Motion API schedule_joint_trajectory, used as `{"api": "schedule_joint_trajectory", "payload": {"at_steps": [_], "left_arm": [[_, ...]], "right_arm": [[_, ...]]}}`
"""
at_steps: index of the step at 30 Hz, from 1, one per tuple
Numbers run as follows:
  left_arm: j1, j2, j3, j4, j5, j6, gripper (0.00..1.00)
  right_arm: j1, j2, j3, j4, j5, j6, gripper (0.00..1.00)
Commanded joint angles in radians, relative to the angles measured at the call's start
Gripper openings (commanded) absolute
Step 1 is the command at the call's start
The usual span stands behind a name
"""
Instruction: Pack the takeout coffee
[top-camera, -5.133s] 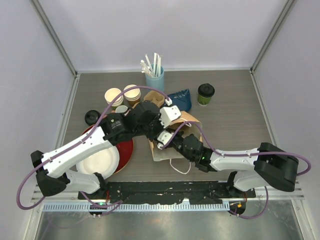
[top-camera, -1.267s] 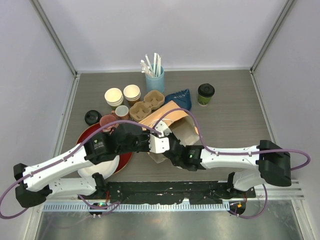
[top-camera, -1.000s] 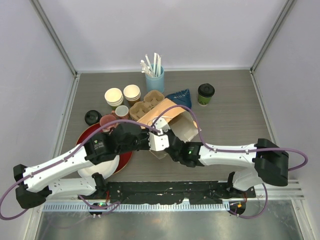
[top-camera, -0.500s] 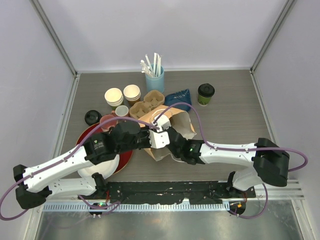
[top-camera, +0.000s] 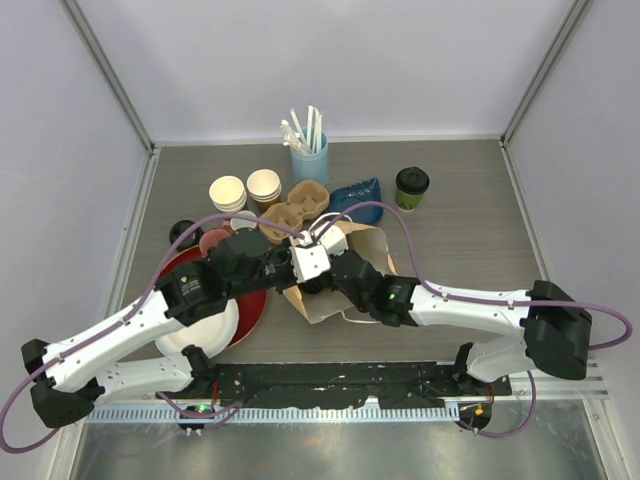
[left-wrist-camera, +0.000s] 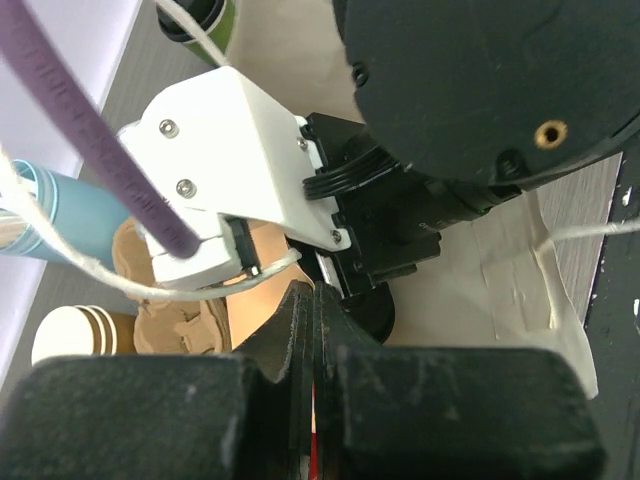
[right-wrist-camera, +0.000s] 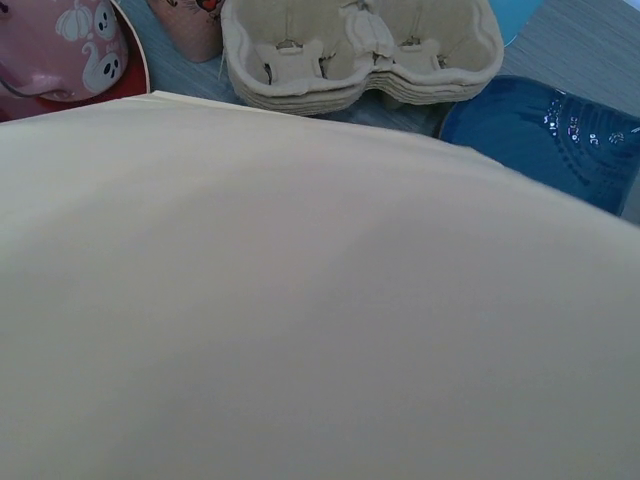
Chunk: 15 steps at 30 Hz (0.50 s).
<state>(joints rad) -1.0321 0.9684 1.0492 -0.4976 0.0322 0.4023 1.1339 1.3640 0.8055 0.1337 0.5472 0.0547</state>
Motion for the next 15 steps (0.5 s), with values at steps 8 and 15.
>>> {"api": "schedule_joint_trajectory", "payload": {"at_steps": [8,15], "left_arm": [[0.136,0.024,0.031,0.031,0.21,-0.209,0.0],[0.201,0.061,0.061,-0.001,0.288,-0.307,0.0]], "right_arm": [[0.009,-0.154,0.096,-0.089,-0.107,-0.003,0.43],[0.015,-0.232,0.17,-0.229,-0.185,0.004,0.46]]}}
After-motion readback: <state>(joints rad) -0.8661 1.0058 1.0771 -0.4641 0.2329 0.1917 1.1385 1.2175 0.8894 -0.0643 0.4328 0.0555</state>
